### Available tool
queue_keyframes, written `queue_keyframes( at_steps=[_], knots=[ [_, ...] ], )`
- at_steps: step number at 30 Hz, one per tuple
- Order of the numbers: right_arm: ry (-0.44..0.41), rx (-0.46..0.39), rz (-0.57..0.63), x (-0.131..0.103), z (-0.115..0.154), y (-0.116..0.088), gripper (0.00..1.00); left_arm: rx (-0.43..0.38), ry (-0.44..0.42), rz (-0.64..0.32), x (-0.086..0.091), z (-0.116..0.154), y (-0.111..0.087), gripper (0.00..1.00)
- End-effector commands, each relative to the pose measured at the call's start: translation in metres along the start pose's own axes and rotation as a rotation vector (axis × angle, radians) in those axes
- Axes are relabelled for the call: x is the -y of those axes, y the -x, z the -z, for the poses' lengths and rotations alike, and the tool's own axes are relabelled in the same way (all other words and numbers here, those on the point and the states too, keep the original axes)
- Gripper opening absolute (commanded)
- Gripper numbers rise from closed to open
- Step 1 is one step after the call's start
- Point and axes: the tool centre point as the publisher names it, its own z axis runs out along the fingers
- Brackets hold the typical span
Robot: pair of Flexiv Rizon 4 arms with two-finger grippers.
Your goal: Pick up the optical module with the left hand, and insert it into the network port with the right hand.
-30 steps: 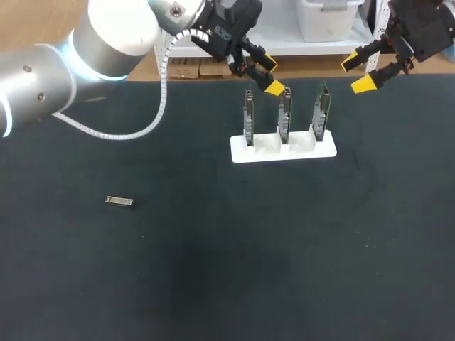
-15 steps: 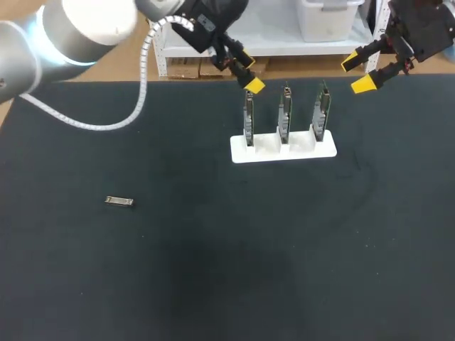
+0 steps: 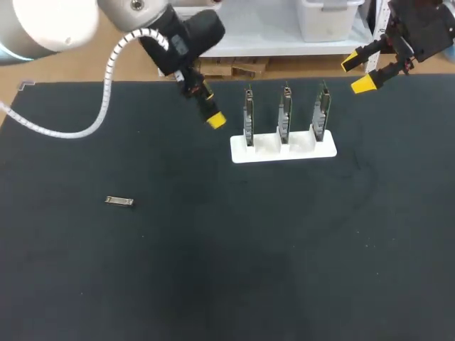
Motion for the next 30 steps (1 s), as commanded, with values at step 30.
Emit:
queue_keyframes(
  at_steps=[30],
  knots=[
    [-0.004, 0.0, 0.0, -0.002, 0.0, 0.0, 1.0, -0.388, -0.246, 0.046, 0.018, 0.018, -0.171, 1.0]
  ],
)
